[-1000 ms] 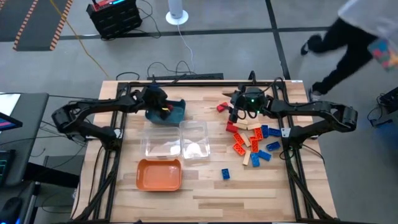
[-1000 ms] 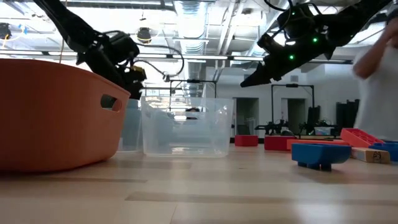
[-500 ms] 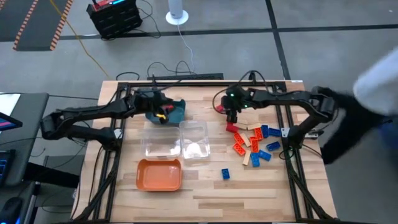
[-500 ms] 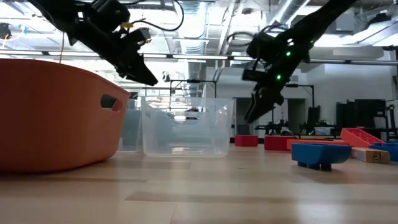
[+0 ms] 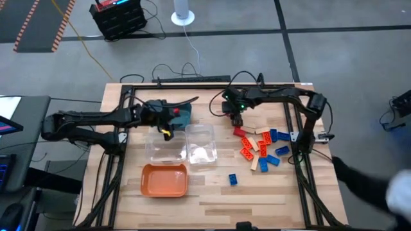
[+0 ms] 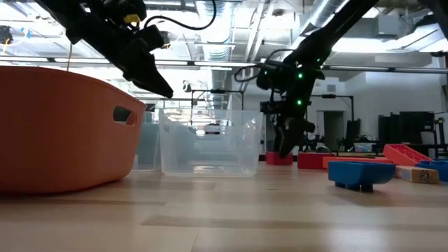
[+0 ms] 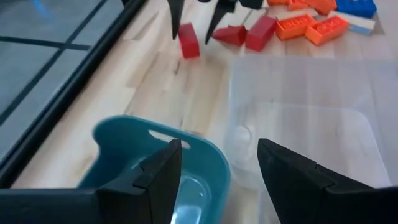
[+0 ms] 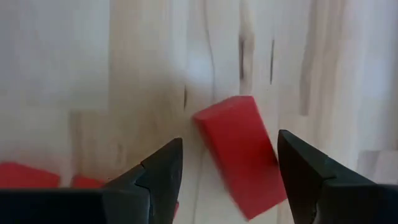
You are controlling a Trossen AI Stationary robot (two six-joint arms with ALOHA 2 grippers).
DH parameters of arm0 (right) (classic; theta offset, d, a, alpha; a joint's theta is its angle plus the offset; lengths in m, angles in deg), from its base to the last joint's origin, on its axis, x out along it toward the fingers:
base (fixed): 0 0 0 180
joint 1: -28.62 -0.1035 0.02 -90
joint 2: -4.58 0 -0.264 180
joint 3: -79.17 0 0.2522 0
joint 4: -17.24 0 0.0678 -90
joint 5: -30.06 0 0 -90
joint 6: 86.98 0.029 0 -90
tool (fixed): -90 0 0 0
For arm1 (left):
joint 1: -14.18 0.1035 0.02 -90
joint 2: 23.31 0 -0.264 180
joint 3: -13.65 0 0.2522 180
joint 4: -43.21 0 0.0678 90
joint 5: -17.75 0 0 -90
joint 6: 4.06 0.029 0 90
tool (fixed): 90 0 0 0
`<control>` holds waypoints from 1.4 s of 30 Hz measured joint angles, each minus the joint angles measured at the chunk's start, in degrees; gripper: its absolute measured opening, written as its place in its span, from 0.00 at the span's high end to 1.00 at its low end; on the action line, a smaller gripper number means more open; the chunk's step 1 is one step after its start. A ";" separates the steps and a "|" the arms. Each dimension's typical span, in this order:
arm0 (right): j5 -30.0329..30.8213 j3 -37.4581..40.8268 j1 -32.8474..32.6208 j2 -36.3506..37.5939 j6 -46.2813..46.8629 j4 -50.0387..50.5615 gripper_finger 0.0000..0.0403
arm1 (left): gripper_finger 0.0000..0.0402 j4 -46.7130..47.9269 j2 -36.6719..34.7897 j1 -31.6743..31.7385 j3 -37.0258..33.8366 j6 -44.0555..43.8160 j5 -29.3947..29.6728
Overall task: Sort blocks
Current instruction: Put the red block into the blue bin
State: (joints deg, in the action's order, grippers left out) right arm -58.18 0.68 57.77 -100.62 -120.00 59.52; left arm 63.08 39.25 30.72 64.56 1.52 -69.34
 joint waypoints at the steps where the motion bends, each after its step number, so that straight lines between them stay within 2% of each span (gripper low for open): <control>1: 0.93 0.02 0.30 -0.65 -0.26 0.22 0.43 | 0.49 0.33 0.00 -0.44 0.00 -0.18 0.29; 7: 3.48 -0.17 0.97 -2.61 -0.62 1.00 0.48 | 0.49 0.92 0.00 -2.32 0.00 -0.64 2.75; 16: 3.67 0.18 -0.41 -1.05 0.67 2.36 0.85 | 0.49 -0.48 -0.01 -3.20 0.00 0.00 2.83; 19: 3.86 0.28 -1.02 2.13 3.40 3.20 0.91 | 0.49 -1.30 -0.02 -3.20 0.00 1.69 2.83; 23: 3.61 0.17 -3.68 8.36 7.76 1.99 0.91 | 0.49 -4.42 -0.02 -3.26 0.00 3.64 2.45; 28: -1.58 0.16 -9.21 14.39 11.62 -4.51 0.89 | 0.49 -11.32 0.00 -4.52 0.00 7.14 1.79; 31: -4.89 0.13 -13.03 15.03 13.57 -11.26 0.89 | 0.49 -16.71 0.30 -6.02 0.00 9.79 1.76; 36: -5.08 0.13 -18.60 13.93 14.19 -21.45 0.89 | 0.49 -23.57 0.33 -8.53 -0.02 11.94 0.51; 42: -4.92 0.15 -21.71 13.00 14.05 -31.10 0.89 | 0.48 -29.76 0.31 -10.36 -0.02 11.16 0.56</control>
State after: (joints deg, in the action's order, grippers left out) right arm -63.10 0.83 36.06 -87.62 -105.96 28.42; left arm 33.33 39.56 20.36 64.53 12.68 -68.78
